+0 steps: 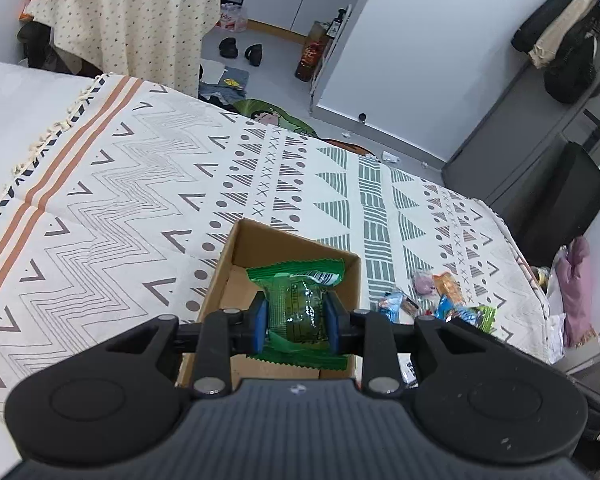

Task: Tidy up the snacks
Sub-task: 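Carry both candies over the box and open both grippers to drop them, then move both tools back over the snack pile, then grasp the white bread bag with the left gripper while the right gripper grasps the cream cake bar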

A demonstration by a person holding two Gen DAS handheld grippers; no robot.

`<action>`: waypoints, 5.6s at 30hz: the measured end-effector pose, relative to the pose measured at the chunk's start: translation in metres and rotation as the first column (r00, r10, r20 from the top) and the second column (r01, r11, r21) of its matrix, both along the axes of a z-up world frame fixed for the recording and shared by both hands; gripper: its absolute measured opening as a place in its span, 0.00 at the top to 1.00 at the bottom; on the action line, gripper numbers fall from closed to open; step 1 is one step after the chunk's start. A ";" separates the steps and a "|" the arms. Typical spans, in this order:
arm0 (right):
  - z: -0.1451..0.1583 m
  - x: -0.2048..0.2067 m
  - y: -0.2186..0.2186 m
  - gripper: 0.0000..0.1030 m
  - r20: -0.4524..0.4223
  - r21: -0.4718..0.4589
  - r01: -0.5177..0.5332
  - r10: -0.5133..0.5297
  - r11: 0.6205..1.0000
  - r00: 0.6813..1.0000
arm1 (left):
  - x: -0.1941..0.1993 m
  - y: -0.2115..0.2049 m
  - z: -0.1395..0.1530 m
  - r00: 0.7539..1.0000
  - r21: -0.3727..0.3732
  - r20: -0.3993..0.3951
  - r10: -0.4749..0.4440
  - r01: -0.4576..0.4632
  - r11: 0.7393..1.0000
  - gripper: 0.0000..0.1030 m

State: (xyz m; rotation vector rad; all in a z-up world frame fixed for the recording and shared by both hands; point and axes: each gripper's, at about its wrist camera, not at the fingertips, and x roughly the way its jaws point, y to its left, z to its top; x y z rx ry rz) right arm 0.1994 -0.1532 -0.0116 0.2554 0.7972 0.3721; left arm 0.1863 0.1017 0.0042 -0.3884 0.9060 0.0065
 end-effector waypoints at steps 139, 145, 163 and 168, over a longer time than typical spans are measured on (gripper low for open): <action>-0.109 0.050 -0.235 0.30 -0.211 -0.017 0.169 -0.169 0.985 0.963 | 0.083 -0.234 -0.124 0.954 0.064 -0.291 -0.068 0.090 0.994 0.31; -0.123 0.071 -0.228 0.32 -0.229 -0.060 0.114 -0.125 0.992 0.965 | 0.095 -0.231 -0.156 0.934 0.060 -0.357 -0.029 0.054 0.997 0.32; -0.166 0.126 -0.189 0.31 -0.244 -0.178 -0.044 -0.001 0.983 0.970 | 0.115 -0.225 -0.198 0.900 0.079 -0.436 0.014 0.023 0.997 0.49; -0.180 0.131 -0.179 0.31 -0.259 -0.212 -0.083 0.025 0.974 0.965 | 0.119 -0.219 -0.197 0.907 0.081 -0.422 0.004 0.033 0.996 0.51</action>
